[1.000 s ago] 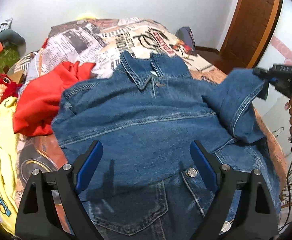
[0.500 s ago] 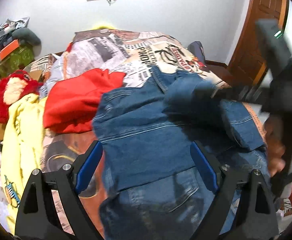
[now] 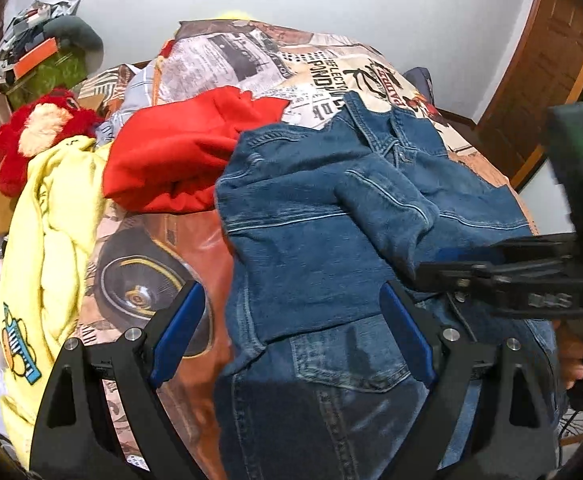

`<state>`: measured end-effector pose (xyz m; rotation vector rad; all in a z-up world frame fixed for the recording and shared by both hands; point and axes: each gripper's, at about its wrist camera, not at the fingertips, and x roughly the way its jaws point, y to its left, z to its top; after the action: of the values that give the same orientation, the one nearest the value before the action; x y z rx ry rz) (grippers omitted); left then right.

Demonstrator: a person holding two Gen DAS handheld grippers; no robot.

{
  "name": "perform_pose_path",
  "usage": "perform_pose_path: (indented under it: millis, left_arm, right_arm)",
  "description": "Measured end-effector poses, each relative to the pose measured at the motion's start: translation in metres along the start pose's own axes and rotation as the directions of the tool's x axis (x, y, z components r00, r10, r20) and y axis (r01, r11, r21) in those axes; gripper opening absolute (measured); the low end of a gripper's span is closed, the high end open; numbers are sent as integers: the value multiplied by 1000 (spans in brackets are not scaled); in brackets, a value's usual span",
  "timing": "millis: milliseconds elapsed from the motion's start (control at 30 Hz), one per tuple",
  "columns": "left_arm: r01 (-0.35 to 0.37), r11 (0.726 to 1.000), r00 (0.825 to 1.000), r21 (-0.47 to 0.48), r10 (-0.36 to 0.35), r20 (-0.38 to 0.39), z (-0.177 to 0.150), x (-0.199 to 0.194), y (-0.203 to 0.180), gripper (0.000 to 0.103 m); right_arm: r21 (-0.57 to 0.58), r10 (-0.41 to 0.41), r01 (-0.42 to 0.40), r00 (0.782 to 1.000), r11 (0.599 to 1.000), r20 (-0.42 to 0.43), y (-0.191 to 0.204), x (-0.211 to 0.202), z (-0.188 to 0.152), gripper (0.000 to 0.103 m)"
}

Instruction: Fold large clothes

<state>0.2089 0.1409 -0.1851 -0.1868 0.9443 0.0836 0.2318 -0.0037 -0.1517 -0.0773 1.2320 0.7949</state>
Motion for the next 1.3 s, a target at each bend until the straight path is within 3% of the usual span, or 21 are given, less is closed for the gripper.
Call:
perform_pose_path:
  millis: [133,367,533,667,700,733,800,900,1033,1100,1167,1300]
  left_arm:
    - [2,999,1000,48,-1,-6,7,8,-21,89]
    - [-7,988,999,155,13,-36,18,39,-67,89]
    - [-35,979,997,200,49,-66,24,69,-85,89]
    - [-68,977,992,201,87,-91,26,94,-89,89]
    - [-71,978,992,194,89,-88,26,97,-88,85]
    - [-62,981,993,182,79,-86,26,99,-86,72]
    - [-19,989,996,147,31,-81,28,95,-81,58]
    - [10,995,998,103,-4,-59,31,85,-72,26]
    - [76,997,997,-24,-76,-12,39,65,-48,22]
    - [98,992,995,-83,-97,16,40,56,-30,22]
    - [141,982,990,-126,-143,-7,38,59,-19,21]
    - [179,968,981,-174,-188,-37,24,67,-9,10]
  right_arm:
    - [-7,-87,88,992,996,87,-20,-30,-10,44]
    - [160,-228,202,959,966,170,-93,-76,-33,44]
    - [317,-321,259,933,912,160,-151,-98,-56,45]
    - [398,-342,271,932,876,117,-183,-98,-75,45]
    - [421,-342,271,934,866,102,-190,-95,-80,45]
    - [436,-342,272,935,858,90,-195,-93,-83,45]
    - [460,-329,263,942,848,68,-202,-86,-90,45]
    - [467,-312,256,949,846,47,-206,-77,-92,45]
    - [453,-299,249,953,856,42,-203,-70,-92,45]
    - [436,-315,265,948,860,45,-198,-67,-91,50]
    - [429,-310,259,949,865,52,-198,-63,-91,56]
    - [413,-335,289,941,864,44,-193,-59,-90,57]
